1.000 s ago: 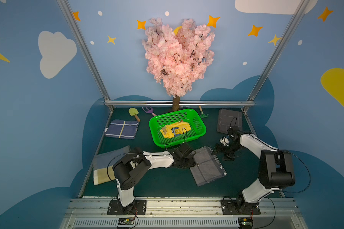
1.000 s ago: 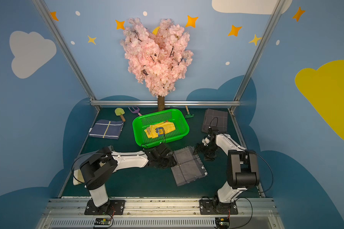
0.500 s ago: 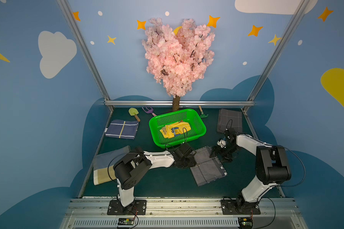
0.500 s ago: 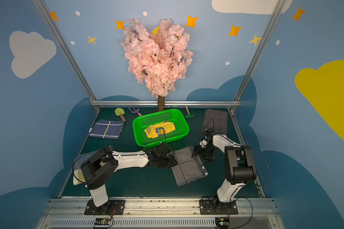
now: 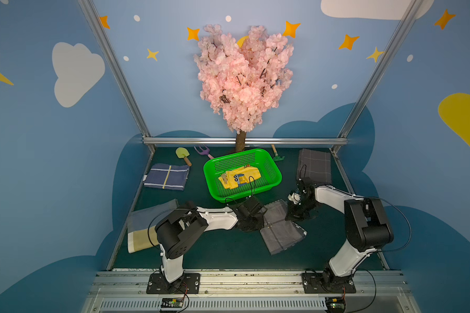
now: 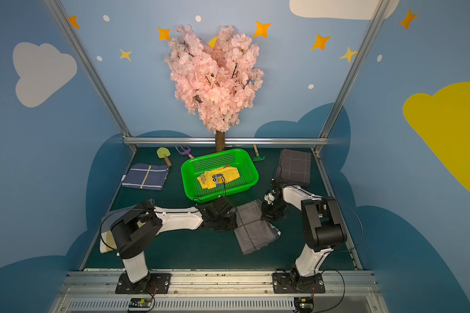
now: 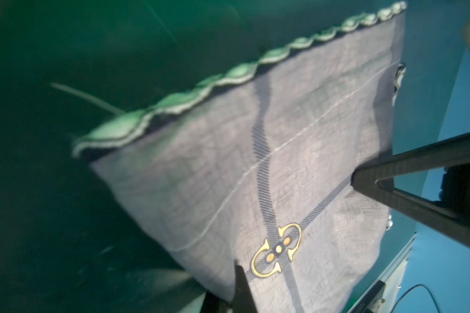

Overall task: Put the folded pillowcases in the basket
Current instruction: Pick up the pillowcase at the center of the board.

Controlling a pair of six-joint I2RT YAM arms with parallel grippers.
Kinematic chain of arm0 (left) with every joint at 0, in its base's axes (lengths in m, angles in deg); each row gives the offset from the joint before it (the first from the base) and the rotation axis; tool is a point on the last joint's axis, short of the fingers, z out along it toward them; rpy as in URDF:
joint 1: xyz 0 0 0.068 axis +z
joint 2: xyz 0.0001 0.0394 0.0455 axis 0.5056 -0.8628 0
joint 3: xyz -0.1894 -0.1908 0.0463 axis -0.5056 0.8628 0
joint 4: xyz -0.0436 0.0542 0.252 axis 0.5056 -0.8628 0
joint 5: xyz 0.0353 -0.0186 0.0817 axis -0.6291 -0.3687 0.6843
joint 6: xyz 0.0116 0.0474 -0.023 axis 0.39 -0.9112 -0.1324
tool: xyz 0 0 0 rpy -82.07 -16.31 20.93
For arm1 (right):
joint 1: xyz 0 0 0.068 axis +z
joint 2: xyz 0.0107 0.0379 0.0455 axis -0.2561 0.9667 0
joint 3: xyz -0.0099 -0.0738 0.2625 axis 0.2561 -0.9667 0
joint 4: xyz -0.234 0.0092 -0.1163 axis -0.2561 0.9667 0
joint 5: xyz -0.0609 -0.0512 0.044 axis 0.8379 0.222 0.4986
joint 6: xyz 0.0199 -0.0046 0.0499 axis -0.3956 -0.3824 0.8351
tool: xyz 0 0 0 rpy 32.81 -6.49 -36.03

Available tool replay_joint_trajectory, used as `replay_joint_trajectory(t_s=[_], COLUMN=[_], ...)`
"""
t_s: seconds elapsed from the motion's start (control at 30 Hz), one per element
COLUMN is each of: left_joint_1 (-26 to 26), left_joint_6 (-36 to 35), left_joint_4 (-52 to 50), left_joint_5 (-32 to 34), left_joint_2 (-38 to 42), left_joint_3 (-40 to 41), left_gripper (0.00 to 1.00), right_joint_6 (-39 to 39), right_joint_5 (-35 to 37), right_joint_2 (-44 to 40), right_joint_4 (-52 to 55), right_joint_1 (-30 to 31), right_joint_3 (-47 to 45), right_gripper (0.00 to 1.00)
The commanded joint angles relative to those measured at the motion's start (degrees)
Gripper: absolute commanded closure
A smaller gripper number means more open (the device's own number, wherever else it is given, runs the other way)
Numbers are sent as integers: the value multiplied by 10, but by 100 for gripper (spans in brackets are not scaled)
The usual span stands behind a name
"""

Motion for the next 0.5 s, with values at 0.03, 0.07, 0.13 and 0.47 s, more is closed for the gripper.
replay_joint_trajectory(t_s=[0.03, 0.07, 0.13, 0.47], left_joint_1=[-2, -1, -3, -8], left_joint_6=[-3, -2, -2, -28], left_joint_4=[-17, -17, -17, -63], left_joint_5=[8, 9, 13, 45], left_joint_2=[5, 9, 17, 98], left_joint_3=[11, 13, 14, -8], left_gripper=[97, 97, 97, 97], right_joint_6=[4, 6, 10, 47], right_joint_5=[-4, -3, 4, 60], right_joint_2=[2, -3, -14, -104], right_joint_4=[-4, -2, 2, 69], right_joint_1=[9, 13, 24, 108], right_joint_3=[-9, -9, -8, 56], right_gripper=[100, 100, 100, 100])
